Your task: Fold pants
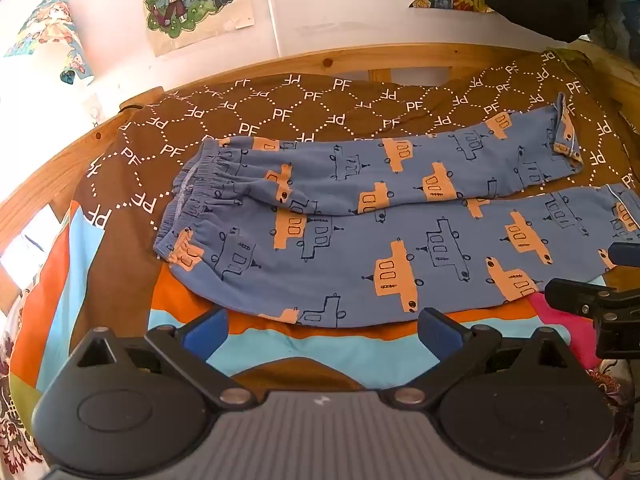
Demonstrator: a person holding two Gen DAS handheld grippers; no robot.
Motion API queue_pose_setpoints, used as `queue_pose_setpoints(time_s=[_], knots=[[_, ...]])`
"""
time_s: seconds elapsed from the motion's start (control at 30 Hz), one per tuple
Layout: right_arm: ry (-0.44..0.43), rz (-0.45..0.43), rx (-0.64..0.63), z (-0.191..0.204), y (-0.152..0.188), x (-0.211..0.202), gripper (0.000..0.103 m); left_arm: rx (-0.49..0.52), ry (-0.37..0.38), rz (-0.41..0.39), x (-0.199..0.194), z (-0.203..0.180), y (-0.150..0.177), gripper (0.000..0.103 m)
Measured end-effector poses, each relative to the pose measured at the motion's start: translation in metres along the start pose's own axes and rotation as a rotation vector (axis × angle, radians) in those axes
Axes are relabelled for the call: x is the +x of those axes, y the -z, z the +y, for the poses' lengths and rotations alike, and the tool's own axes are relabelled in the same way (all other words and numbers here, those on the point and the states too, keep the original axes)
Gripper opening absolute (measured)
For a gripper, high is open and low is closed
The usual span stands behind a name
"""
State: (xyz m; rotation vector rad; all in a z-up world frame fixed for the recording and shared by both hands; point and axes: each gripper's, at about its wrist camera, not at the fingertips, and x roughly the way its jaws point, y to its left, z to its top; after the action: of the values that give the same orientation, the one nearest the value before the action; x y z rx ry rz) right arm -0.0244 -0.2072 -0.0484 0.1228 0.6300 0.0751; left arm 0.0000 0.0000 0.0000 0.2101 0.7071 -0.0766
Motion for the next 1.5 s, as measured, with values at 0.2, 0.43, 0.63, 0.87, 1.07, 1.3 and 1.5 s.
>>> queue_pose_setpoints(time_s=[0.2,0.43,0.63,0.87,1.07,1.3,1.5], knots=[[-0.001,-0.001,0.002,-0.0005,-0.0001,0.0,0.102,0.0,-0.004,0.001,0.0001,0.0001,-0.0001,0.103],[-0.002,0.001,0.003,-0.0005,0.0,0.0002,0.102,0.0,-0.004,0.001,0.0,0.0002,0.0001,0.103],[-0.002,0.002,0.005,-0.0004,0.0001,0.0004,0.102,0.003,-0.003,0.001,0.0,-0.0003,0.0,0.103],[-0.002,0.003,0.006,0.0,0.0002,0.0004,0.102,0.003,-0.003,0.002,0.0001,-0.0003,0.0,0.103],[-0.003,0.004,0.007,-0.0002,0.0003,0.0008,0.102,0.003,-0.003,0.002,0.0001,-0.0003,0.0,0.103],[-0.003,0.006,0.008,-0.0006,0.0004,0.0012,0.102,0.003,-0.003,0.002,0.0,-0.0003,0.0,0.103],[-0.003,0.007,0.009,-0.0007,0.0004,0.0015,0.102,0.003,-0.003,0.002,0.0001,-0.0002,0.0,0.103]])
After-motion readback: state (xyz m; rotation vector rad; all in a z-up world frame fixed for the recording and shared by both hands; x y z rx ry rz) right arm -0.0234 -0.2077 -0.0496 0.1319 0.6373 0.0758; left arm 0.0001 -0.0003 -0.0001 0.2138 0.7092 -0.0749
